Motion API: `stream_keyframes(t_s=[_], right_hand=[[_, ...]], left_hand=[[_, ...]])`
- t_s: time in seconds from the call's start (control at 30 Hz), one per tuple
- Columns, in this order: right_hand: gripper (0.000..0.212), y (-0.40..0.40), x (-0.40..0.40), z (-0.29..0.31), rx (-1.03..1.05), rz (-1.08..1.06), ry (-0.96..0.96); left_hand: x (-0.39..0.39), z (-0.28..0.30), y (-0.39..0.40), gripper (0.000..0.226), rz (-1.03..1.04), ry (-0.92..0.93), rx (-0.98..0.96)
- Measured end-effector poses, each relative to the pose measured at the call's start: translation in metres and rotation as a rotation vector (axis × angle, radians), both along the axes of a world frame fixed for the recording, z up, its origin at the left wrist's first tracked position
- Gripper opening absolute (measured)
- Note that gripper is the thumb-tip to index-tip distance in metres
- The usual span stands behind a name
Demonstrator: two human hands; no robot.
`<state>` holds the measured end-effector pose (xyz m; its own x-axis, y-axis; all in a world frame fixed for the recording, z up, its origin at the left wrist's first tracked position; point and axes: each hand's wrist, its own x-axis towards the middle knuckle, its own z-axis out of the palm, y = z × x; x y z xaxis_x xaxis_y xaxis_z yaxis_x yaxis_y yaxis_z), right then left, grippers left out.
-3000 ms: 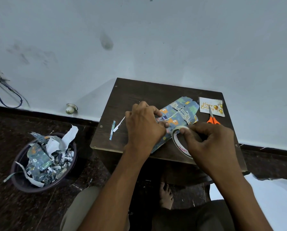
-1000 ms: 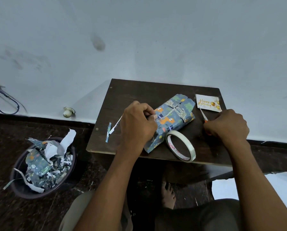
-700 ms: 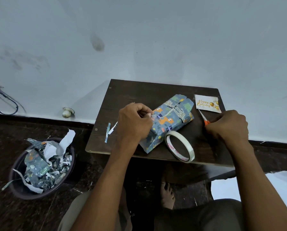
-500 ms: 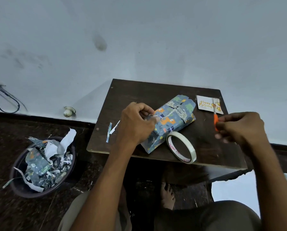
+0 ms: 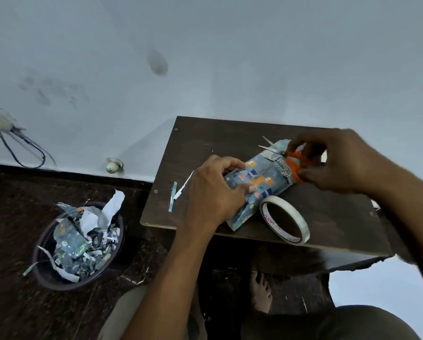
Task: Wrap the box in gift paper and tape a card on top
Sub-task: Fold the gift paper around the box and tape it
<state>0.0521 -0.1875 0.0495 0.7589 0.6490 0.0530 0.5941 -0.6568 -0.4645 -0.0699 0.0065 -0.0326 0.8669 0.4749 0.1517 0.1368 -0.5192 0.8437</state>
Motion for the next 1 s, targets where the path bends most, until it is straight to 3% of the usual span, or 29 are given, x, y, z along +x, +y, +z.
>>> stream_keyframes(t_s=[0.13, 0.2, 0.33, 0.53, 1.0], right_hand=[[0.028, 0.011, 0.013, 0.005, -0.231, 0.238, -0.143], [0.026, 0.014, 0.017, 0.003, -0.302, 0.321, -0.099], [0.03, 0.012, 0.021, 0.009, -0.256, 0.297, 0.073], [0.035, 0.017, 0.02, 0.007, -0.253, 0.338, 0.116], [0.032, 0.019, 0.033, 0.006, -0.268, 0.394, 0.032]], left_hand=[[0.0, -0.002, 0.003, 0.045, -0.008, 0.008, -0.02], [0.0, -0.002, 0.002, 0.047, -0.013, 0.022, -0.032], [0.0, 0.0, 0.002, 0.048, -0.013, 0.032, -0.028], [0.0, 0.002, 0.001, 0.051, -0.027, 0.053, -0.028], [0.001, 0.002, 0.003, 0.052, -0.033, 0.06, -0.038]])
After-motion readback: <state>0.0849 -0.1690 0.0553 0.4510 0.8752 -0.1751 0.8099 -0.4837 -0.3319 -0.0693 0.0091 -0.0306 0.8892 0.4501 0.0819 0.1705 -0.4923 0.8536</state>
